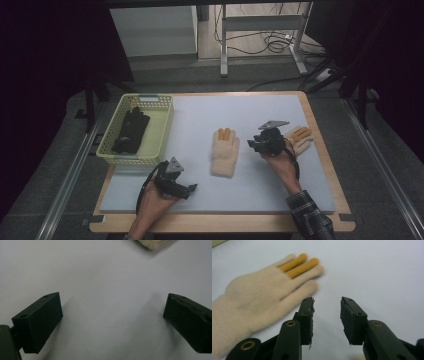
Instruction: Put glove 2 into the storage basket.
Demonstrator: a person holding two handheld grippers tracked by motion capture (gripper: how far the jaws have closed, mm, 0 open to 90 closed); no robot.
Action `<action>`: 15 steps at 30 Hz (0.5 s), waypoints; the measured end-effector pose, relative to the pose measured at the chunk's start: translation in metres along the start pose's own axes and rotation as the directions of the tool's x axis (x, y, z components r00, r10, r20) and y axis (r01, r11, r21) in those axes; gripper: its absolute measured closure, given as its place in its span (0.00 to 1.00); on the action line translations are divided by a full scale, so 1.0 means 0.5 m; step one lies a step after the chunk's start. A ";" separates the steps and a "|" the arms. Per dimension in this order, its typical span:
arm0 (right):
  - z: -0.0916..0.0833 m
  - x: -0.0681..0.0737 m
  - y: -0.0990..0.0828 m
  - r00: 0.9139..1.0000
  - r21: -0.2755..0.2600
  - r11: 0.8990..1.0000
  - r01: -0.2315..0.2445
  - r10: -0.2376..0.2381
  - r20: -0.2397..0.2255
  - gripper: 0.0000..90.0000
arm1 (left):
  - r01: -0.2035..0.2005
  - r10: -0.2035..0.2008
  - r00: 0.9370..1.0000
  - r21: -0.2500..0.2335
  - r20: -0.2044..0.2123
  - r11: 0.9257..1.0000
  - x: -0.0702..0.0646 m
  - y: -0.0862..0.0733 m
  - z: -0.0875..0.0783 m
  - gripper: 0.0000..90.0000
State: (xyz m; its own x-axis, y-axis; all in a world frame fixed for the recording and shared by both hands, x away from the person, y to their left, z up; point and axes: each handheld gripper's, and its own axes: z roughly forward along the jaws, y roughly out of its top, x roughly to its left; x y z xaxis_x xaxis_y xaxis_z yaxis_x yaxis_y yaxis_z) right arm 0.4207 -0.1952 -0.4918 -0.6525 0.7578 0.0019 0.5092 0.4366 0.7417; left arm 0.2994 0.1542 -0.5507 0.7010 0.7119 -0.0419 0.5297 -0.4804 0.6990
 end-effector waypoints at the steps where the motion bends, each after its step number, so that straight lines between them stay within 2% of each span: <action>1: -0.014 -0.010 0.000 1.000 -0.005 1.000 -0.004 0.004 0.018 0.66 | 0.000 0.000 1.000 0.000 0.000 1.000 0.000 0.000 0.000 0.02; 4: -0.048 -0.036 -0.004 0.997 -0.005 1.000 -0.015 0.015 0.077 0.63 | -0.002 0.002 1.000 -0.001 -0.001 1.000 0.000 0.000 0.000 0.02; 7: -0.077 -0.065 -0.014 0.991 -0.007 0.999 -0.050 0.050 0.128 0.58 | -0.001 0.001 1.000 -0.001 -0.001 1.000 0.000 0.000 0.000 0.02; 11: -0.111 -0.111 -0.043 0.972 -0.009 0.993 -0.118 0.118 0.205 0.50 | 0.000 0.000 1.000 -0.001 -0.001 1.000 0.000 0.000 0.000 0.02; 15: -0.113 -0.137 -0.072 0.957 0.003 0.986 -0.168 0.162 0.241 0.43 | 0.000 0.000 1.000 -0.001 0.000 1.000 0.000 0.000 0.000 0.02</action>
State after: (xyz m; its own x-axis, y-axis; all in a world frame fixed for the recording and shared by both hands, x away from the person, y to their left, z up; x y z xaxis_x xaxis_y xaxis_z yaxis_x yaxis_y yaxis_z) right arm 0.4155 -0.2902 -0.4808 -0.4064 0.9128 -0.0398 0.6128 0.3047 0.7291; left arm 0.2995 0.1542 -0.5507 0.7011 0.7118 -0.0414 0.5291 -0.4805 0.6995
